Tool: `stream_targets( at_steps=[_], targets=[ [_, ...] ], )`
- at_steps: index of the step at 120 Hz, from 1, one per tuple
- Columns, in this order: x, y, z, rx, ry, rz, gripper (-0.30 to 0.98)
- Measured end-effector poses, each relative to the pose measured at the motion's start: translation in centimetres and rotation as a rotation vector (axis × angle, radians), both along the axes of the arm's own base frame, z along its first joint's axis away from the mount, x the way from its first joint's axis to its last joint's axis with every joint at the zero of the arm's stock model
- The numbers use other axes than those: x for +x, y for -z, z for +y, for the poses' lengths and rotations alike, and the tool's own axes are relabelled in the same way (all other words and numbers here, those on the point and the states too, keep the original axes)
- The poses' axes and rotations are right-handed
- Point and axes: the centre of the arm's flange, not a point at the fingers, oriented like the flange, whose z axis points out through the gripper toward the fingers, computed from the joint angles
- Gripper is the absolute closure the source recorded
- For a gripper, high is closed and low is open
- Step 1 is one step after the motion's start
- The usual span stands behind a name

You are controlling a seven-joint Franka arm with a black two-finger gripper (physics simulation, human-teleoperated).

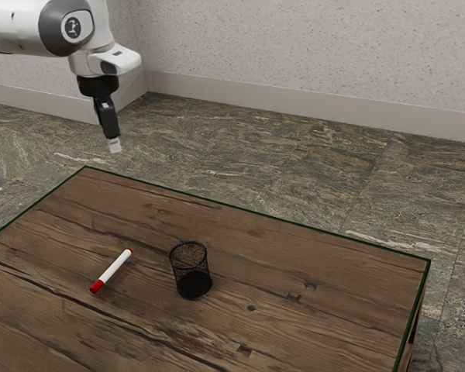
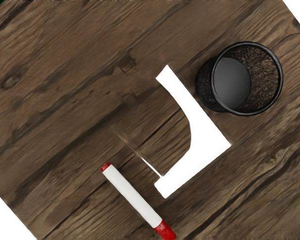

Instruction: Put the marker into the pen holder.

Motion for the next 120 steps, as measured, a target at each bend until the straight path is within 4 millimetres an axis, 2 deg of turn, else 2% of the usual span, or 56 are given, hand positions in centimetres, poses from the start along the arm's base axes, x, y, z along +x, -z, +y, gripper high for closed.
stream_targets(
  at_steps=[18, 24, 28, 36, 45, 54, 59, 68, 78, 94, 103, 120],
  targets=[
    [0.0, -0.4, -1.0, 0.003, 0.038, -0.006, 0.0],
    [-0.1, 0.1, -1.3, 0.004, 0.049, 0.006, 0.0],
    [-0.4, 1.2, -1.4, 0.001, 0.054, 0.03, 0.0],
    [-2.3, 4.7, -1.5, -0.008, 0.049, 0.092, 0.0],
    [-6.0, 11.0, -1.1, -0.007, 0.039, 0.122, 0.0],
    [-8.7, 16.7, 0.9, -0.004, -0.032, 0.125, 0.0],
    [-9.2, 18.6, 2.0, 0.001, -0.083, 0.104, 0.0],
    [-8.4, 20.6, 3.4, 0.021, -0.152, 0.048, 0.0],
    [-5.3, 22.3, 5.1, 0.049, -0.222, -0.009, 0.01],
    [-2.6, 25.3, 6.1, 0.047, -0.321, -0.046, 0.27],
    [-2.1, 27.2, 7.0, 0.012, -0.413, -0.047, 0.36],
    [-1.7, 28.8, 6.9, -0.037, -0.525, -0.063, 0.45]
  ],
)
